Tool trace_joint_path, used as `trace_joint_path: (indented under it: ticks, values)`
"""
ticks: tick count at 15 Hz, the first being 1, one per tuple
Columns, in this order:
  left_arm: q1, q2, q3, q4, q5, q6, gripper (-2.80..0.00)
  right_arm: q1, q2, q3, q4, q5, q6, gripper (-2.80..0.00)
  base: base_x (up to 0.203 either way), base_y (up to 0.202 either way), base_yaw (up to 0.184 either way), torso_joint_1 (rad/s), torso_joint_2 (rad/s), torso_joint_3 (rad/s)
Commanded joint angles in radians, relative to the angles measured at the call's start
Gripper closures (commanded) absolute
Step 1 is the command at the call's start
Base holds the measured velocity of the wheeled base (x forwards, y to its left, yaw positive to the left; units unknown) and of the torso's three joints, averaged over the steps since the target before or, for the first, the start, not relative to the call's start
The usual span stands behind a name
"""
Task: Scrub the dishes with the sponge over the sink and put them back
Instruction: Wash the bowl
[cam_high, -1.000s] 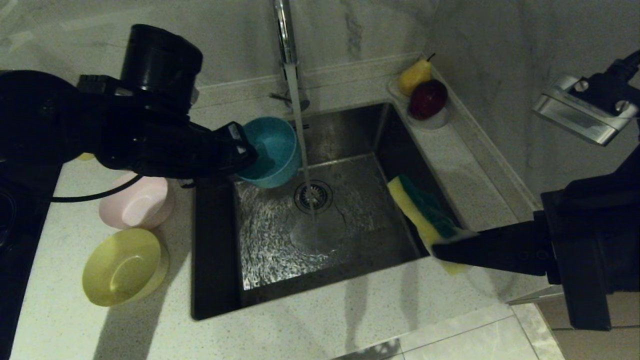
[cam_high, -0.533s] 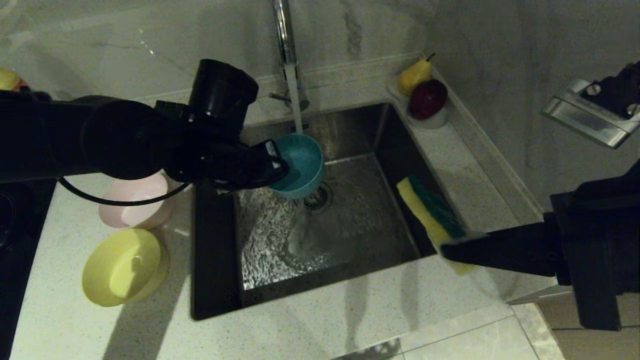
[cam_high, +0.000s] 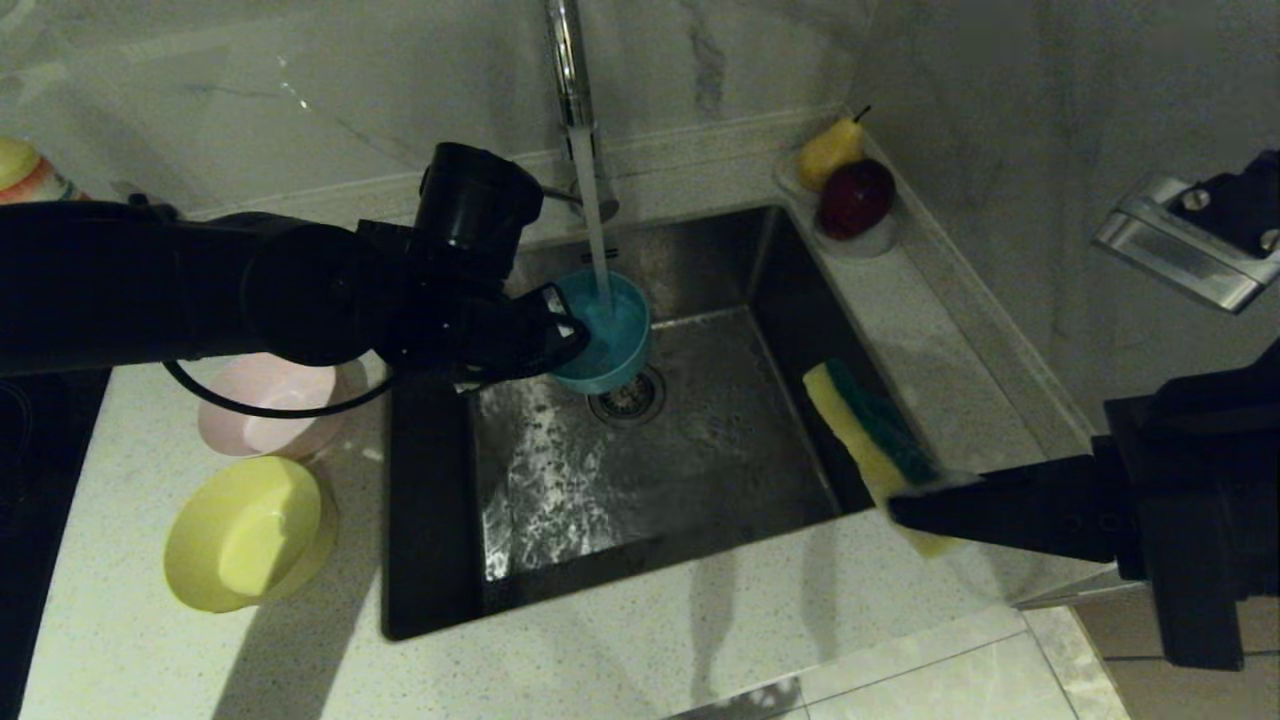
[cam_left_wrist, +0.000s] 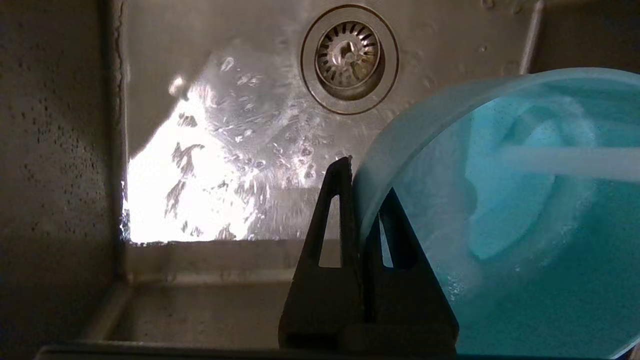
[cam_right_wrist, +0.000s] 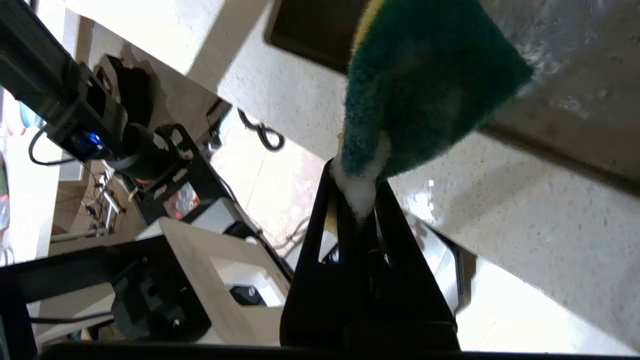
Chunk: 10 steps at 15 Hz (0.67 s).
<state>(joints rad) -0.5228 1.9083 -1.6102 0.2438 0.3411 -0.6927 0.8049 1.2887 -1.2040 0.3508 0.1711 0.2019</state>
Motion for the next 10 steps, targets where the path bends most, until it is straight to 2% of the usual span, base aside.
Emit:
trace_joint_path:
  ticks: [1, 10]
  values:
    - [0.001, -0.005, -0.002, 0.002, 0.003, -0.002, 0.00, 0.000, 0.000, 0.006, -0.012, 0.004, -0.001, 0.00, 0.000, 0.000, 0.000, 0.000, 0.00, 0.000]
    - [0.001, 0.000, -0.020, 0.004, 0.003, -0.004, 0.00, -0.001, 0.003, 0.012, -0.012, 0.008, 0.001, 0.00, 0.000, 0.000, 0.000, 0.000, 0.00, 0.000]
